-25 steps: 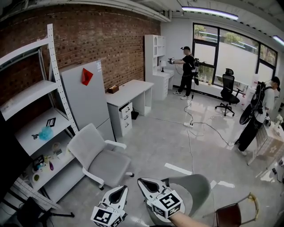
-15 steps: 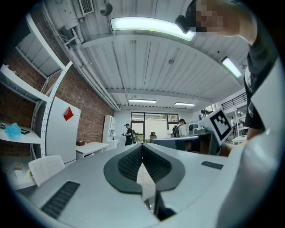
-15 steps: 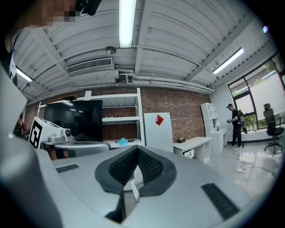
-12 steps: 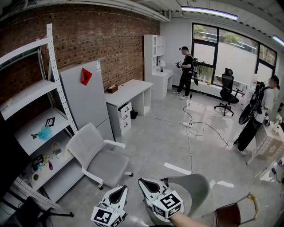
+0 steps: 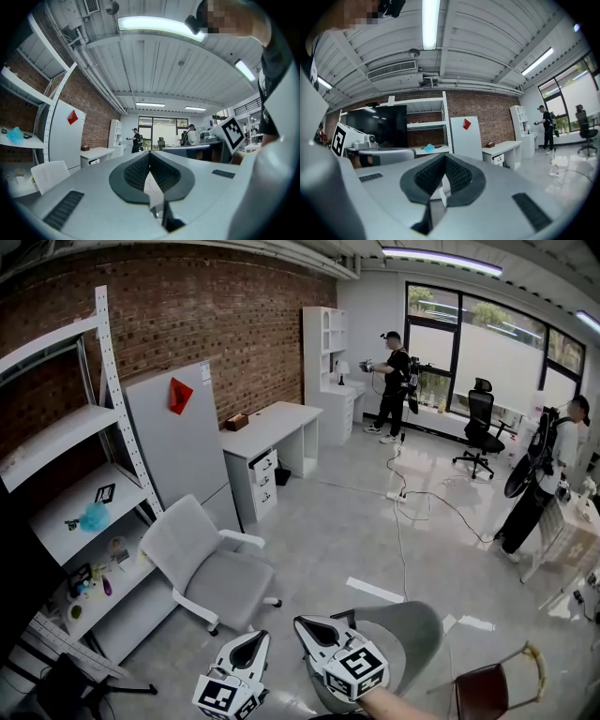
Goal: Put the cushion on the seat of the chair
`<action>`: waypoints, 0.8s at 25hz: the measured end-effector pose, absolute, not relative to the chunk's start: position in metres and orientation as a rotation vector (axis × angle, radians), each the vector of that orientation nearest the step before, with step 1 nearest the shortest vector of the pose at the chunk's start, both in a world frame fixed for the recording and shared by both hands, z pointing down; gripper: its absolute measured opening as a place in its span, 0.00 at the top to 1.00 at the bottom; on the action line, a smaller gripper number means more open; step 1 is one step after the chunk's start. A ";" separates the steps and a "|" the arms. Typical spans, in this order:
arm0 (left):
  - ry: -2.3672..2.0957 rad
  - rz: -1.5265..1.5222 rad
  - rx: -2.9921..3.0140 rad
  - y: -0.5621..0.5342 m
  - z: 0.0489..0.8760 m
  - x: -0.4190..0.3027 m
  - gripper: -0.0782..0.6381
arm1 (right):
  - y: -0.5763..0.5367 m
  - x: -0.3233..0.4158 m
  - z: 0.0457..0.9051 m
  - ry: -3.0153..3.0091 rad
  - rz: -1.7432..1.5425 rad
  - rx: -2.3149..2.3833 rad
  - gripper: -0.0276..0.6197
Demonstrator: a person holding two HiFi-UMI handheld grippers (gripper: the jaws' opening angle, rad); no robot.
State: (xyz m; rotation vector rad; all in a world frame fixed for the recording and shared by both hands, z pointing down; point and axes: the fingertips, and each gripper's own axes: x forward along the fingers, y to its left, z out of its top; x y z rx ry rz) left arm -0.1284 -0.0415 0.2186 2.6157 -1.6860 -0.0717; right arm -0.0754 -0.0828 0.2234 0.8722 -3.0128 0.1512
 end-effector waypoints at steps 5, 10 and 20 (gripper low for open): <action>-1.681 -0.063 2.613 -0.041 0.220 -0.126 0.88 | -0.084 -0.070 0.225 -3.009 0.181 0.889 0.95; -1.674 -0.062 2.612 -0.041 0.221 -0.123 0.88 | -0.085 -0.066 0.228 -3.005 0.212 0.898 0.95; -1.671 -0.068 2.608 -0.043 0.227 -0.120 0.88 | -0.088 -0.062 0.235 -3.005 0.223 0.913 0.95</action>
